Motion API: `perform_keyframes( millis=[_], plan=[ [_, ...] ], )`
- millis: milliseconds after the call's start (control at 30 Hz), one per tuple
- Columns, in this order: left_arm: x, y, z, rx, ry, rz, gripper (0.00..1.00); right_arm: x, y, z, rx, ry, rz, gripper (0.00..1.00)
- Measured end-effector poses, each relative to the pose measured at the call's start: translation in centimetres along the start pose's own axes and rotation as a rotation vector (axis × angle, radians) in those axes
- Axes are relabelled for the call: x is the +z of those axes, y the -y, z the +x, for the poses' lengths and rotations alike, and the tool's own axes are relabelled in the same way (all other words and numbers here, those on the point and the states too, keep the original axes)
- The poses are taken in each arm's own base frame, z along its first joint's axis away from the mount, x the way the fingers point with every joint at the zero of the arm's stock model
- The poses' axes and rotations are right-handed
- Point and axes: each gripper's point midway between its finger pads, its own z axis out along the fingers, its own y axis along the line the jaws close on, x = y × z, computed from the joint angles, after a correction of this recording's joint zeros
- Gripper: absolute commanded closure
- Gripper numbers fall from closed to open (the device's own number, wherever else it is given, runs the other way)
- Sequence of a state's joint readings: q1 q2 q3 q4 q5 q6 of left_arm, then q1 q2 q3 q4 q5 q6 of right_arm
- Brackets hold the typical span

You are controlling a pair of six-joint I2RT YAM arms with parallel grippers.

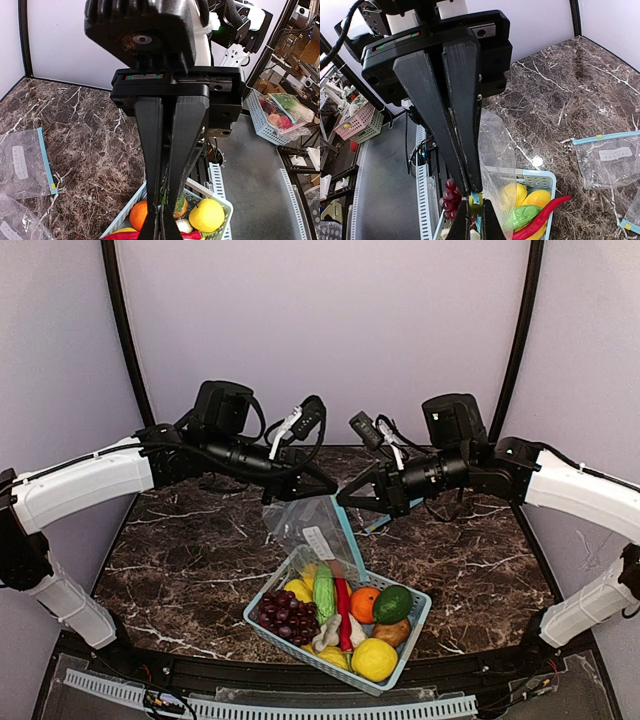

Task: Place the food in the zip-top bag and seal the zipper
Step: Unzip the zipper from the zipper food storage bag.

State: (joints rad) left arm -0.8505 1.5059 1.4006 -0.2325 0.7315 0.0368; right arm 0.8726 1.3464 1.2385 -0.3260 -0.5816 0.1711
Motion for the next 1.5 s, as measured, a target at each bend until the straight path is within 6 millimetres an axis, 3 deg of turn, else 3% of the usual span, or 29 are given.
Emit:
perform_keyframes(
  millis=[967, 1500],
  plan=[
    [-1.5, -0.6, -1.3, -0.052, 0.048, -0.071, 0.99, 0.2, 0.2, -1.0, -0.035, 0.043, 0.016, 1.00],
    [-3.1, -2.1, -1.8, -0.078, 0.075, -0.111, 0.99, 1.1, 1.4, 0.4, -0.013, 0.016, 0.043, 1.00]
  ],
)
